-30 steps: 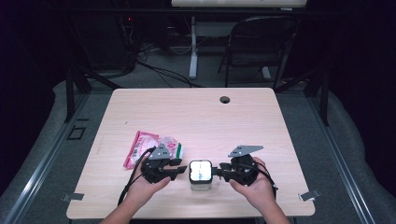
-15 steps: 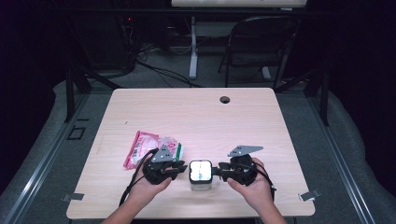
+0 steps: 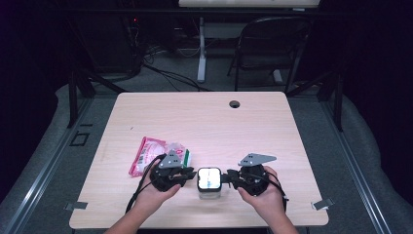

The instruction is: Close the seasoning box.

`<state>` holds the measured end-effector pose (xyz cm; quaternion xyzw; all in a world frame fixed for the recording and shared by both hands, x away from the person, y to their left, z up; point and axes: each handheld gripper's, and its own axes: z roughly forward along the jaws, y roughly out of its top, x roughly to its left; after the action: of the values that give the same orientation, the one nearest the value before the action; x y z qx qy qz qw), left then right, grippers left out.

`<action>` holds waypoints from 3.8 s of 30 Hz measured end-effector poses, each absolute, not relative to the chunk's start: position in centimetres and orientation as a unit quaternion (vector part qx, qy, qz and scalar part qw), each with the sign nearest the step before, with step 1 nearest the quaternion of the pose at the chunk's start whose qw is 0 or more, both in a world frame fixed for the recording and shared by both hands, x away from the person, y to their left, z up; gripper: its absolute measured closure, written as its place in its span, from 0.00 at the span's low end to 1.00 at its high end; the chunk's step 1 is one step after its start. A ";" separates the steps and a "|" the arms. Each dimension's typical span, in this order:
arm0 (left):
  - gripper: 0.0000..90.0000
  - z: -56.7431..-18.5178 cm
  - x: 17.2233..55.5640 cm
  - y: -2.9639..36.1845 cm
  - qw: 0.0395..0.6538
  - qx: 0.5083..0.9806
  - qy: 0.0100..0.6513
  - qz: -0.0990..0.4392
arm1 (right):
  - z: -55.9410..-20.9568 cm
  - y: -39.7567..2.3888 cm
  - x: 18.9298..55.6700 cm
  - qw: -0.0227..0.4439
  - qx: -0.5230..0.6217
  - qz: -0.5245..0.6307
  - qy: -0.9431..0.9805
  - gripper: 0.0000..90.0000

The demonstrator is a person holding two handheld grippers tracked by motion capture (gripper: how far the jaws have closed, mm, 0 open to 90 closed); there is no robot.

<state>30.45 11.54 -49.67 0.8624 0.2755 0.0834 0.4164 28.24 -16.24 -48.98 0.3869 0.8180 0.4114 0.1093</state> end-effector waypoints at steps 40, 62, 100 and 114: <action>1.00 -50.7 29.9 10.7 0.394 0.881 0.254 0.072 | -49.5 -15.1 28.4 0.119 0.387 0.407 0.819 1.00; 1.00 -51.6 29.5 10.8 0.372 0.892 0.251 0.057 | -49.9 -15.3 28.4 0.111 0.391 0.410 0.816 1.00; 1.00 -51.8 29.5 10.8 0.374 0.891 0.252 0.052 | -49.9 -15.7 28.5 0.119 0.402 0.408 0.811 0.95; 0.99 -51.8 29.4 10.8 0.371 0.894 0.248 0.049 | -50.1 -16.2 28.6 0.106 0.432 0.416 0.793 0.87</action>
<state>29.42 10.78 -51.82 0.8935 0.2479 0.0491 0.3712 28.62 -16.20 -50.11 0.4318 0.7930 0.4164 0.1061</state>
